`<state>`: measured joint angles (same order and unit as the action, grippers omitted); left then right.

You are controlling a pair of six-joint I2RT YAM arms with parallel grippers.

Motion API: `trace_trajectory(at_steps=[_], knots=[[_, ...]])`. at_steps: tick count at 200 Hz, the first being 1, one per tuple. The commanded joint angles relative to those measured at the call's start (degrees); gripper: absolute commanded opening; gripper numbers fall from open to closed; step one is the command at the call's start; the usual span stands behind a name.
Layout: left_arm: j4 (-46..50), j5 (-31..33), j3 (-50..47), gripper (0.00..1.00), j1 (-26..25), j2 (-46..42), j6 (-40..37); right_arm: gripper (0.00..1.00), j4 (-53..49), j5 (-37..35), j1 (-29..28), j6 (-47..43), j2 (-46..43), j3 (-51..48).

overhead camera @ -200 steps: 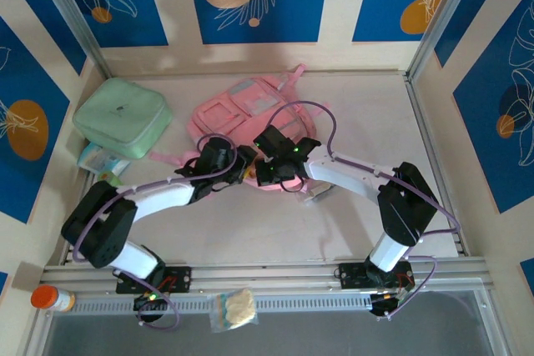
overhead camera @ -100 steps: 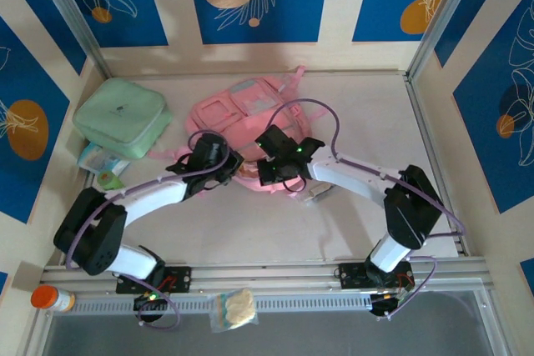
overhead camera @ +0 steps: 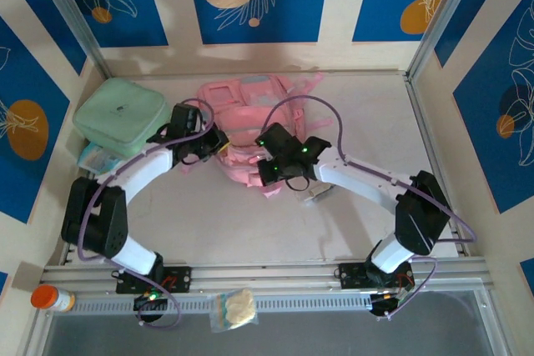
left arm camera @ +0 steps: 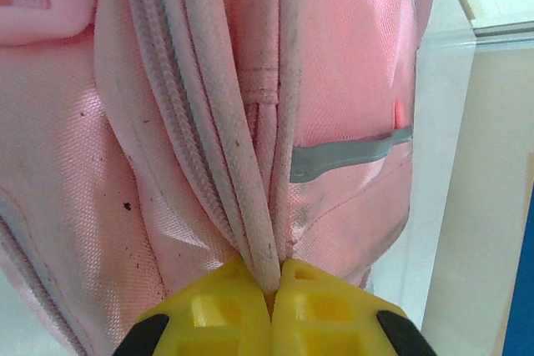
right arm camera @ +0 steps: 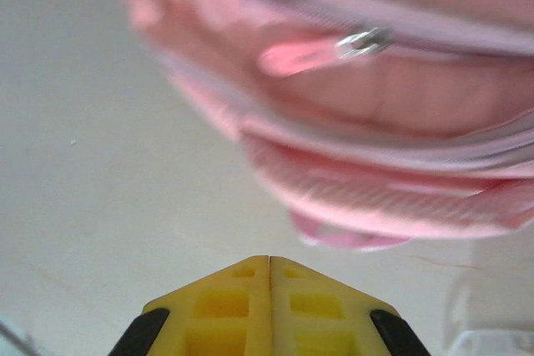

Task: Pack books, pencil case, and school supplies into a backpack

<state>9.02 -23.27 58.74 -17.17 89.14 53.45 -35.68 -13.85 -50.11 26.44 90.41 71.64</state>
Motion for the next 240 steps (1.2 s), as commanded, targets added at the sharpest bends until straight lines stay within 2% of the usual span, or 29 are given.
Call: trace_trajectory(at_steps=[1, 22, 29, 36, 46, 56, 71, 103, 130, 163, 191, 212, 240], knots=[[-4.44, -4.96, 6.14, 0.0, 2.54, 2.92, -6.18, 0.0, -0.12, 2.08, -1.09, 1.4, 2.6, 2.65], [-1.86, -4.89, 6.74, 0.0, 2.84, 3.54, -7.53, 0.0, 0.44, -1.02, -0.95, 2.6, 5.11, 3.87], [-1.81, -4.84, 6.05, 0.03, 2.84, 3.17, -7.26, 0.0, 0.21, -2.19, -0.83, 2.88, 5.64, 4.32], [-1.76, -5.1, 5.37, 0.08, 2.78, 2.68, -7.13, 0.0, -0.08, -2.73, -0.57, 3.16, 6.2, 4.82], [-0.76, -4.77, 4.58, 0.22, 2.82, 1.5, -7.0, 0.0, -0.2, -2.89, -0.22, 3.47, 6.43, 5.45], [-0.45, -4.21, 3.17, 0.31, 2.77, -0.48, -5.99, 0.0, 0.16, -2.68, -0.03, 3.44, 6.31, 5.54], [-3.13, -2.91, -1.18, 0.44, 2.3, -4.74, -1.08, 0.0, 0.26, -3.2, 0.08, 3.52, 6.01, 5.4], [-8.65, 6.51, -11.77, 0.57, -3.37, -13.47, 14.22, 0.0, 1.47, -1.48, 0.45, 3.28, 5.32, 3.81], [-11.88, 15.0, -15.97, 0.61, -9.37, -15.75, 22.94, 0.0, 1.62, -1.18, 0.45, 3.84, 5.23, 3.08], [-10.44, 22.47, -14.89, 0.61, -13.91, -11.79, 29.87, 0.0, 2.36, -1.22, 0.45, 4.06, 4.91, 2.24], [-13.34, 25.09, -13.56, 0.56, -14.85, -6.82, 32.99, 0.0, 2.67, -1.37, 0.54, 4.15, 4.86, 1.95], [-9.33, 27.35, -9.97, 0.51, -15.21, -4.42, 33.04, 0.0, 2.92, -1.62, 0.71, 4.25, 5.04, 1.98], [-9.07, 28.8, -8.55, 0.51, -15.42, -2.58, 34.35, 0.0, 3.09, -1.3, 1.8, 4.73, 5.04, 2.36]])
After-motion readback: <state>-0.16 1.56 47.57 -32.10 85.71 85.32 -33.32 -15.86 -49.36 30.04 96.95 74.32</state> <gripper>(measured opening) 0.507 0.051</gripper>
